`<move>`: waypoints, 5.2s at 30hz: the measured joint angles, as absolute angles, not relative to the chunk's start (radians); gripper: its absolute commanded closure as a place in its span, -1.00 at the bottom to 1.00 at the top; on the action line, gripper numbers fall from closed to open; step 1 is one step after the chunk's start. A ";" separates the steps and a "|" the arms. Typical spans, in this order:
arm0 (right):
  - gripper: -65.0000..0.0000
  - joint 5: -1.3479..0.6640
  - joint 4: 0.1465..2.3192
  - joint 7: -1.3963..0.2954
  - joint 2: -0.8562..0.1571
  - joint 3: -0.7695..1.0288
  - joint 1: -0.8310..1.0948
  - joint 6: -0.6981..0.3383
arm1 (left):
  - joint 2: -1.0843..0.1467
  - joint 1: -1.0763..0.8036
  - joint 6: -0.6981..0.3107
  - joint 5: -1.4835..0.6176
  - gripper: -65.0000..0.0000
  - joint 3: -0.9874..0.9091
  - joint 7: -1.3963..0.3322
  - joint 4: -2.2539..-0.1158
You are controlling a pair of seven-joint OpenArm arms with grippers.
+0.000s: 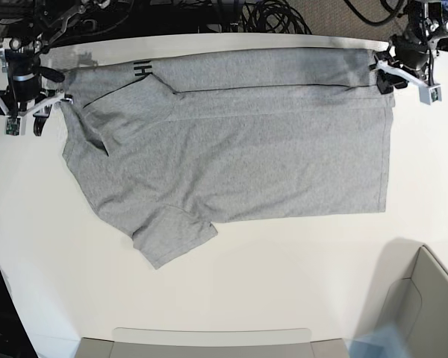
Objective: Fold the T-shirt properly
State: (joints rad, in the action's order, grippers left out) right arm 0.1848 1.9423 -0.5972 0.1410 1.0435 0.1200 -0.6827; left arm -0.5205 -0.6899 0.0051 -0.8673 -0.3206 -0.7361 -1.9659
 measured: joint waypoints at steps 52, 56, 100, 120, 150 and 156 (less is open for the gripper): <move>0.33 0.463 1.308 -0.585 0.002 0.632 -0.310 -0.683 | -0.274 -0.367 0.006 -0.860 0.24 -0.323 -0.897 -1.961; 0.16 0.458 1.289 -0.585 -0.008 0.616 -0.409 -0.683 | -0.275 -0.366 0.006 -0.860 0.24 -0.323 -0.897 -1.961; 0.16 0.448 0.191 -0.036 -0.146 0.409 -0.764 -0.418 | -0.274 -0.374 0.006 -0.860 0.24 -0.321 -0.897 -1.961; 0.67 0.391 0.144 0.035 -0.157 0.141 -0.770 -0.422 | -0.273 -0.368 0.006 -0.860 0.23 -0.321 -0.897 -1.960; 1.00 0.316 0.665 -0.135 -0.127 0.282 -0.565 -0.425 | -0.273 -0.354 0.002 -0.859 0.23 -0.321 -0.898 -1.930; 1.00 0.316 0.663 -0.171 -0.122 0.279 -0.566 -0.425 | -0.274 -0.259 0.002 -0.859 0.23 -0.322 -0.969 -1.924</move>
